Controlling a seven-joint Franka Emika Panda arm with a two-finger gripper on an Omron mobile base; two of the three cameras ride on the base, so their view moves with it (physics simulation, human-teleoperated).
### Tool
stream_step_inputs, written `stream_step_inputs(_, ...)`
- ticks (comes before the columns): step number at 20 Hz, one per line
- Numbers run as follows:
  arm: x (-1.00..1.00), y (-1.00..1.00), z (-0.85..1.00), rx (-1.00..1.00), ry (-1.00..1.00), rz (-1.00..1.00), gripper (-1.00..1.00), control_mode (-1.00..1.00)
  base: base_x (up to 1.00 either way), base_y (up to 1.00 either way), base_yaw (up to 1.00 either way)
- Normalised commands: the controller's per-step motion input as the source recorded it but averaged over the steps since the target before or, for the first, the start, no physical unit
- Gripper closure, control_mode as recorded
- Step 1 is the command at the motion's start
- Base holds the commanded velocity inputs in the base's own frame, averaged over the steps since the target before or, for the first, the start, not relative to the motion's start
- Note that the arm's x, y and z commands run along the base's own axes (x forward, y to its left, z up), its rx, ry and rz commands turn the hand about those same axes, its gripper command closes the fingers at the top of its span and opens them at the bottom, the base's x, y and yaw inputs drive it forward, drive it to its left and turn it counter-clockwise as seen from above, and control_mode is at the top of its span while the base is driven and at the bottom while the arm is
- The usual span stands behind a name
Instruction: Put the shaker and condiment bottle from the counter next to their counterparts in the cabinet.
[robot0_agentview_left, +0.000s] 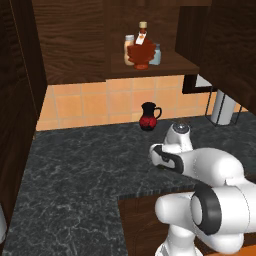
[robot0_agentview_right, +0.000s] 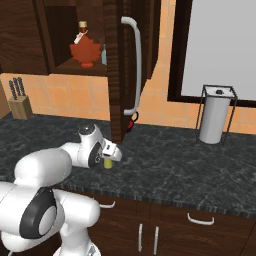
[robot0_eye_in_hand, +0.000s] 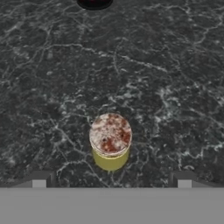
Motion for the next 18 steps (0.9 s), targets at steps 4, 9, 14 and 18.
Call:
stream_step_inputs(4, 0.06, 0.00, -0.42, 0.00, 0.04, 0.00, -1.00, -1.00, 0.00, 0.00, 0.00)
stream_step_inputs(9, 0.34, -0.05, -0.45, 0.00, 0.06, -0.02, 1.00, -1.00, 0.00, 0.00, 0.00)
stream_step_inputs(14, 0.40, -0.15, -0.34, 0.00, 0.02, -0.01, 1.00, -1.00, 0.00, 0.00, 0.00)
stream_step_inputs(18, 0.24, -0.09, -0.33, 0.00, 0.01, 0.00, 1.00, -1.00, 0.00, 0.00, 0.00)
